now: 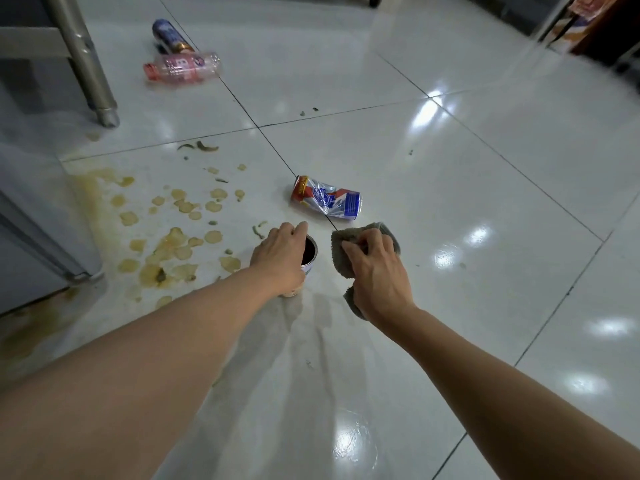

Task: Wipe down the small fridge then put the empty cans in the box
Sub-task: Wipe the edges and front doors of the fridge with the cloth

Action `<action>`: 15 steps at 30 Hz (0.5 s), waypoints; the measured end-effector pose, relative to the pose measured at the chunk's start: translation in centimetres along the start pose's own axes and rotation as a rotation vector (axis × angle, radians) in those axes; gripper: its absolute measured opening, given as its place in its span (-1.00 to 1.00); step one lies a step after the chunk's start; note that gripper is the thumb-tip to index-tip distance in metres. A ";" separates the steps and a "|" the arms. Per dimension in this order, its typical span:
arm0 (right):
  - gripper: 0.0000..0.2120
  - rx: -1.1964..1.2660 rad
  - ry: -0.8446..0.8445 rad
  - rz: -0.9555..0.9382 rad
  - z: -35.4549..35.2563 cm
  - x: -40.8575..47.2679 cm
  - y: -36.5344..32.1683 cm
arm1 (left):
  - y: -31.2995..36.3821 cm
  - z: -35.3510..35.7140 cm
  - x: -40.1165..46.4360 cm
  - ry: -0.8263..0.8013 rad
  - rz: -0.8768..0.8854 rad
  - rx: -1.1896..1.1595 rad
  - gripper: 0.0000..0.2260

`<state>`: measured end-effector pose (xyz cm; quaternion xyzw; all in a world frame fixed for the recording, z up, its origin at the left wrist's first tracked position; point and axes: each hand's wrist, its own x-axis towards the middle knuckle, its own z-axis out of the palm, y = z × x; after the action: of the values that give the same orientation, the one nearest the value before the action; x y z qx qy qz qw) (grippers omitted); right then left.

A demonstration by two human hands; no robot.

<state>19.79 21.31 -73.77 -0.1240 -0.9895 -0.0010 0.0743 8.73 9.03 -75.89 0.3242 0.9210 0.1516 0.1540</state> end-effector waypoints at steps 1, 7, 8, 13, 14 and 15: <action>-0.44 0.001 0.004 -0.006 -0.1 0.0 -0.1 | 0.0 0.0 -0.2 -0.005 0.002 -0.021 -0.33; -0.37 0.014 0.023 -0.045 -1.3 0.0 -1.5 | -1.7 -1.6 -2.3 0.030 0.001 -0.090 -0.19; -0.36 0.012 0.034 -0.064 -1.5 0.1 -2.0 | -2.3 -2.2 -2.8 0.037 -0.022 -0.103 -0.18; -0.38 0.051 0.105 -0.192 -3.1 0.2 -6.0 | -5.7 -6.1 -6.6 0.047 -0.129 -0.143 -0.20; -0.38 0.056 0.110 -0.230 -3.3 0.2 -7.0 | -6.5 -6.9 -7.6 0.044 -0.142 -0.145 -0.21; -0.37 0.060 0.110 -0.263 -3.4 0.1 -8.1 | -7.4 -7.6 -8.7 0.043 -0.152 -0.143 -0.23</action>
<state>18.15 13.39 -70.26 0.0095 -0.9912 0.0119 0.1315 8.25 -3.43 -70.15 0.2383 0.9329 0.2116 0.1680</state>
